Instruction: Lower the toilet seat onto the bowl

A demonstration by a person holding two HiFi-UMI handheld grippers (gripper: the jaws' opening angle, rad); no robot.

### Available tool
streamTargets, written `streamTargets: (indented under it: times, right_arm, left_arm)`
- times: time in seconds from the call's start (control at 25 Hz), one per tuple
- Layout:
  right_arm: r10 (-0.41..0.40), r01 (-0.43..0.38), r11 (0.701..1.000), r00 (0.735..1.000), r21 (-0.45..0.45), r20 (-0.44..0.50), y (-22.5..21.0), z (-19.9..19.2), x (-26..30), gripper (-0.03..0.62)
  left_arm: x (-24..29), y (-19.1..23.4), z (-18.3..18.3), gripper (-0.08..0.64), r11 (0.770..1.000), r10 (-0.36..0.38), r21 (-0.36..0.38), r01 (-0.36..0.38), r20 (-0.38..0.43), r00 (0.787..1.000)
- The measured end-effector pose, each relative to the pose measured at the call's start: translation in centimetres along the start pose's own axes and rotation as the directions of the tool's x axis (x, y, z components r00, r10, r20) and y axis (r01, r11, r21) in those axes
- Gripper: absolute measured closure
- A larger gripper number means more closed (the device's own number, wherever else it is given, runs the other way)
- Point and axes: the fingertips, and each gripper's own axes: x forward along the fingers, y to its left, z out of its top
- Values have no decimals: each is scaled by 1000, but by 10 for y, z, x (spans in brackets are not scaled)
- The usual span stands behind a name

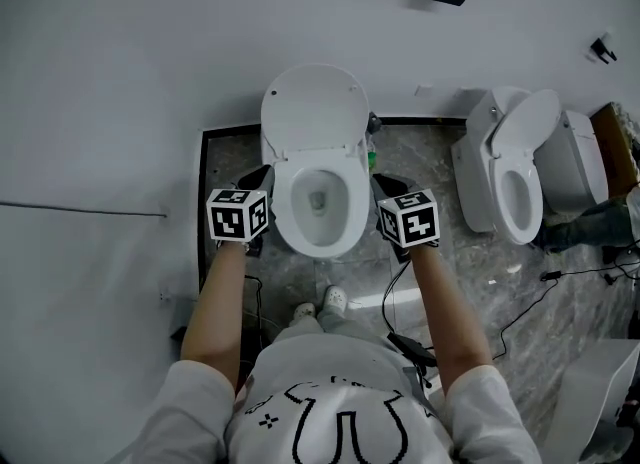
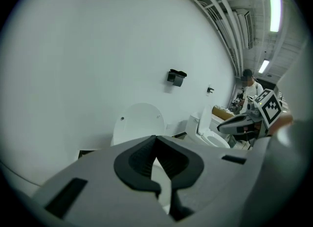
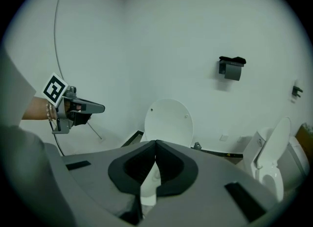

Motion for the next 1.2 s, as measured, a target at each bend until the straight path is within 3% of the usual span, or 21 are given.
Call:
streamTargets:
  times: [0.32, 0.64, 0.92, 1.2]
  right_arm:
    - [-34, 36, 999, 989, -15, 142, 0, 49, -31, 566]
    - [-75, 100, 992, 955, -71, 288, -2, 102, -65, 566]
    - [-97, 134, 989, 908, -63, 408, 2, 137, -100, 566]
    - [-118, 173, 983, 845, -57, 522, 5, 171, -136, 566]
  left_arm:
    - [-29, -5, 59, 551, 997, 10, 75, -22, 146, 989]
    - [-57, -13, 105, 551, 984, 23, 165, -70, 273, 962]
    - [-90, -21, 145, 551, 964, 17, 238, -117, 386, 922]
    - [-125, -23, 183, 551, 956, 16, 246, -158, 496, 868]
